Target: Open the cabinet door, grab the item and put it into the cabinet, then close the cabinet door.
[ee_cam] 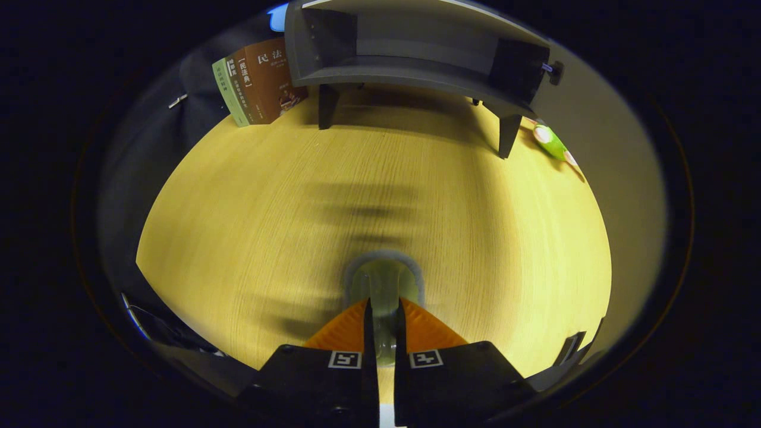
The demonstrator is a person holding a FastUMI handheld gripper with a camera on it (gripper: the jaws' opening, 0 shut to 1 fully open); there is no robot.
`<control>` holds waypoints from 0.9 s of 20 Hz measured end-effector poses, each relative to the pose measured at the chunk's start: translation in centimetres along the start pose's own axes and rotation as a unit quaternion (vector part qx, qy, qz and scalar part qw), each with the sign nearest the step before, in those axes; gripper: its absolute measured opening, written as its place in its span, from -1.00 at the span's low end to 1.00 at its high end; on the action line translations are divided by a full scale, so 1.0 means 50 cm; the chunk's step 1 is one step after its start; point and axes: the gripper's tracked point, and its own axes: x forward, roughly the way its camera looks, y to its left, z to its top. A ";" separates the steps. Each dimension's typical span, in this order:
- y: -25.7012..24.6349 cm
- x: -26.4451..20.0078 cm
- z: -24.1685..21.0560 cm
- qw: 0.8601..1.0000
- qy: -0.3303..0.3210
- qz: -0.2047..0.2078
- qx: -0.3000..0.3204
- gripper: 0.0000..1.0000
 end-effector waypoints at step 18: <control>-0.049 -0.444 0.571 0.939 -0.341 -0.024 0.030 -0.72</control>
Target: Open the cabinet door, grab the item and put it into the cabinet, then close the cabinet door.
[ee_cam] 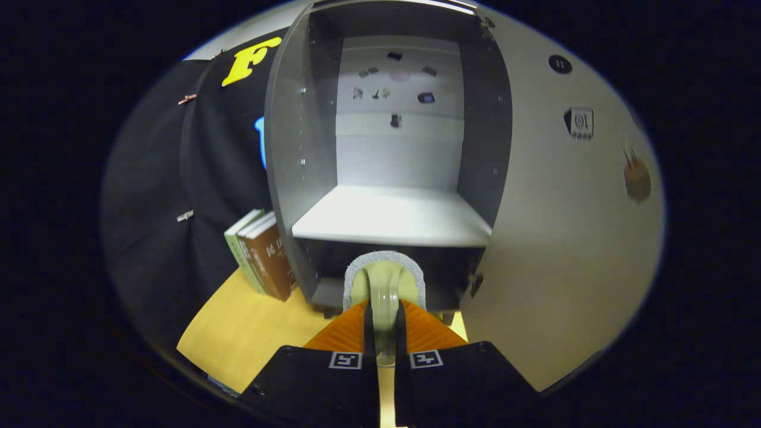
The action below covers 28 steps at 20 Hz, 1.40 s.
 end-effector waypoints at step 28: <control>-0.022 0.461 0.249 0.999 -0.052 -0.003 0.016 -0.65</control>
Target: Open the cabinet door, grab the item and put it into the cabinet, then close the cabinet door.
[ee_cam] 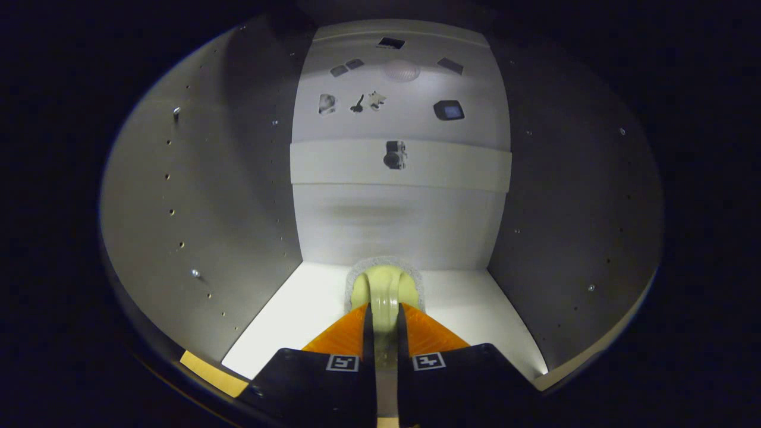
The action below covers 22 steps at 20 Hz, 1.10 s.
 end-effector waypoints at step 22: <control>-0.005 -0.052 0.127 0.992 -0.119 0.015 0.028 0.02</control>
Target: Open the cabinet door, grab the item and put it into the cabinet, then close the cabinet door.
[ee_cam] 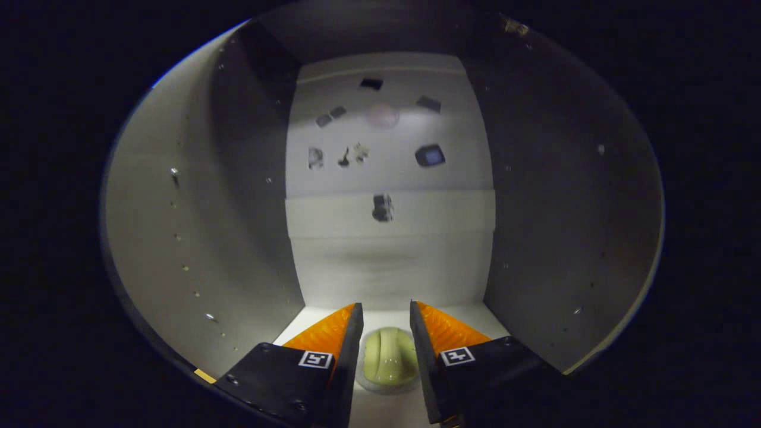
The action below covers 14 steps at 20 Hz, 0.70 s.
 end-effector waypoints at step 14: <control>0.057 -0.256 0.090 0.997 -0.040 0.015 -0.057 0.23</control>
